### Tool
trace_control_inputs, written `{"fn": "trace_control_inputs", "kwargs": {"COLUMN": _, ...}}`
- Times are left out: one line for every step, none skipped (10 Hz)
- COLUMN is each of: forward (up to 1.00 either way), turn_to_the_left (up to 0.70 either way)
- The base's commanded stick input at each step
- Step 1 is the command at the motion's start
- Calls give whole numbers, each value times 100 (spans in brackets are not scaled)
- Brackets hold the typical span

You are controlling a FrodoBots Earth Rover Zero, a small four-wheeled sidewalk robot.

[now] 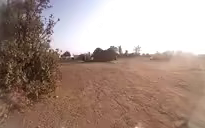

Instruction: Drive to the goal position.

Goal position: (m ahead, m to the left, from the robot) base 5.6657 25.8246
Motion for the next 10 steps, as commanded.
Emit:
{"fn": "trace_control_inputs", "kwargs": {"forward": 0, "turn_to_the_left": 0}}
{"fn": "trace_control_inputs", "kwargs": {"forward": 0, "turn_to_the_left": 0}}
{"fn": "trace_control_inputs", "kwargs": {"forward": 0, "turn_to_the_left": 0}}
{"fn": "trace_control_inputs", "kwargs": {"forward": 0, "turn_to_the_left": 0}}
{"fn": "trace_control_inputs", "kwargs": {"forward": 66, "turn_to_the_left": 0}}
{"fn": "trace_control_inputs", "kwargs": {"forward": 70, "turn_to_the_left": 0}}
{"fn": "trace_control_inputs", "kwargs": {"forward": 70, "turn_to_the_left": 0}}
{"fn": "trace_control_inputs", "kwargs": {"forward": 70, "turn_to_the_left": 0}}
{"fn": "trace_control_inputs", "kwargs": {"forward": 70, "turn_to_the_left": 0}}
{"fn": "trace_control_inputs", "kwargs": {"forward": 70, "turn_to_the_left": 0}}
